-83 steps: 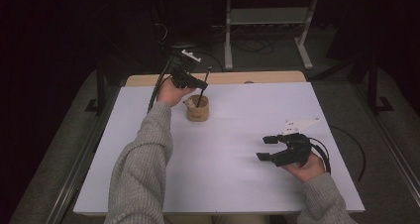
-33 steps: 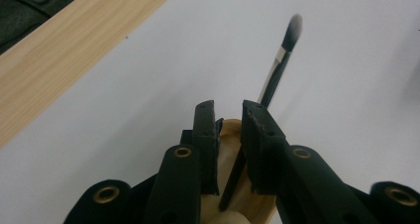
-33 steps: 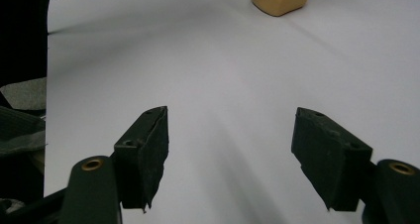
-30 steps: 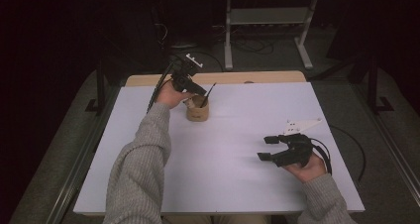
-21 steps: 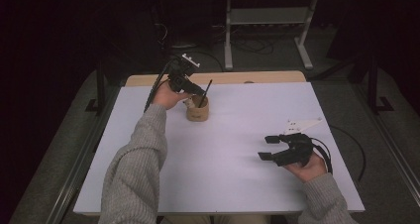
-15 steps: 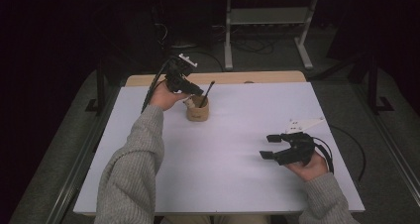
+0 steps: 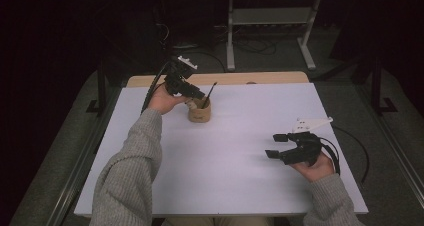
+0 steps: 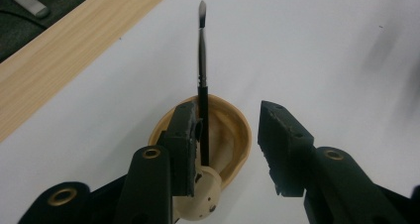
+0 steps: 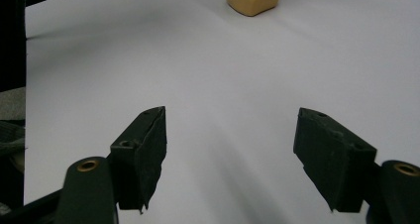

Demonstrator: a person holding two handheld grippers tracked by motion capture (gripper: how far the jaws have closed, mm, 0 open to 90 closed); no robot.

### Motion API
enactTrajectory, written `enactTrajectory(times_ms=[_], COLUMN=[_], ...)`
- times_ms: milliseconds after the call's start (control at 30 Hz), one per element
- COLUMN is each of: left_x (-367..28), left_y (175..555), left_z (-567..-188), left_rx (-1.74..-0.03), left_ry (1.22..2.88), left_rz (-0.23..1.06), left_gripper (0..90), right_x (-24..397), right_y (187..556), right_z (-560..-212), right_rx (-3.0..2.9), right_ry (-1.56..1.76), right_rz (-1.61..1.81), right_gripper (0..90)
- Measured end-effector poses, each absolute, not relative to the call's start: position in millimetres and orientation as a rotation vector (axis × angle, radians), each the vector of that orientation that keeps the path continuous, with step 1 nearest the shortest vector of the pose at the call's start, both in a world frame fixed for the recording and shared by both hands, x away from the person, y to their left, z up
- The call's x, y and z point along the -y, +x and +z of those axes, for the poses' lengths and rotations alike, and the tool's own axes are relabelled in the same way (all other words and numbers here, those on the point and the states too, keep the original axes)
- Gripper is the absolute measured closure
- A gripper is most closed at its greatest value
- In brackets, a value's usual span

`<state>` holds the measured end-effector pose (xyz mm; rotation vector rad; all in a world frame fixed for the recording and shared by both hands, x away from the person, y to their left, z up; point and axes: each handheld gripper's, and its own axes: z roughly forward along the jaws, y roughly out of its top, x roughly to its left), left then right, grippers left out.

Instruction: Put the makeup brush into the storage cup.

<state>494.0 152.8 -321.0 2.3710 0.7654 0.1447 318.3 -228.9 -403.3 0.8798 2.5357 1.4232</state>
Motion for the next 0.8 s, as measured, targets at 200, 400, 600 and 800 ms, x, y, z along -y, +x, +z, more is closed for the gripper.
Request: enactTrajectory(times_ms=[200,400,600,800], left_x=[-156.4,-157.5,-159.8,-161.6], left_y=[489.7,485.6,482.6,477.7], left_z=[-316.9,-315.0,-311.3,-311.2], left_rx=[-0.759,-0.749,-0.754,-0.744], left_ry=[2.352,2.356,2.338,2.338], left_rz=[0.15,0.159,0.164,0.167], left_gripper=[56.0,53.3,49.5,46.3], right_x=[231.4,234.0,234.4,235.6], right_y=[318.8,318.4,318.6,318.0], right_z=[-403.0,-402.3,-402.2,-402.1], right_rx=[-2.526,-2.517,-2.515,-2.508], right_ry=[0.896,0.904,0.911,0.913], right_rz=[1.425,1.421,1.42,1.411], right_gripper=[27.2,27.1,27.1,27.1])
